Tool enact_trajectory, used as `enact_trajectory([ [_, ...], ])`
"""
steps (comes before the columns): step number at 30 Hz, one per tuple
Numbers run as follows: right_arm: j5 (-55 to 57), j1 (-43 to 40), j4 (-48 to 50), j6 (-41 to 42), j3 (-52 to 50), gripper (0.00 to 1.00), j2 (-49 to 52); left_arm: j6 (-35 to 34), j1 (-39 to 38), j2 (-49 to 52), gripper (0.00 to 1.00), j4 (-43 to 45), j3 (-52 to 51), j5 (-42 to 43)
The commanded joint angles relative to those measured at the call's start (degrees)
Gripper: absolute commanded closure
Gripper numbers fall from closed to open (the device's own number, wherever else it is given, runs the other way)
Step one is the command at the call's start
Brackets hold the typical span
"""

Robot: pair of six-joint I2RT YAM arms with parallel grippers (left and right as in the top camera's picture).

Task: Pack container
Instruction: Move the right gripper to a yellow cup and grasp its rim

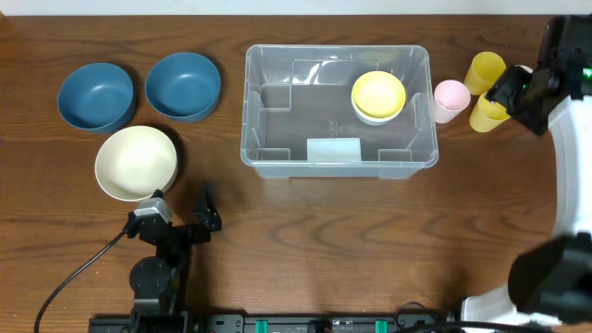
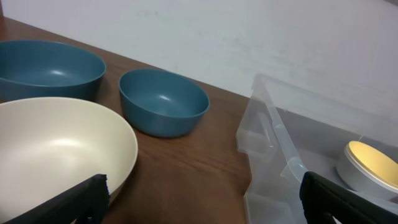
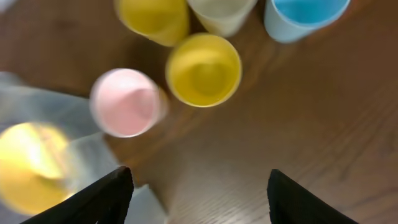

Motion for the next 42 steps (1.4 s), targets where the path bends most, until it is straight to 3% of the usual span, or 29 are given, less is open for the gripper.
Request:
enact_trajectory([
  [1,-1.01,-1.11,-0.17,0.98,-0.11,0.30,4.57,0.98,-0.09,-0.35,0.02,-2.19,-1.05,-1.70],
  [30,-1.55,-5.57,7.93,1.66,-0.28,0.41,18.45,0.98,-0.09,-0.35,0.02,-2.19,-1.05,-1.73],
  [34,-1.40,-5.57,8.87,1.66,-0.28,0.51,19.41,0.98,-0.09,-0.35,0.02,-2.19,-1.05,-1.70],
  [42,-1.18,-5.68,9.73,1.22,-0.28,0.94,19.41,0.98,-0.09,-0.35,0.02,-2.19,-1.05,-1.70],
])
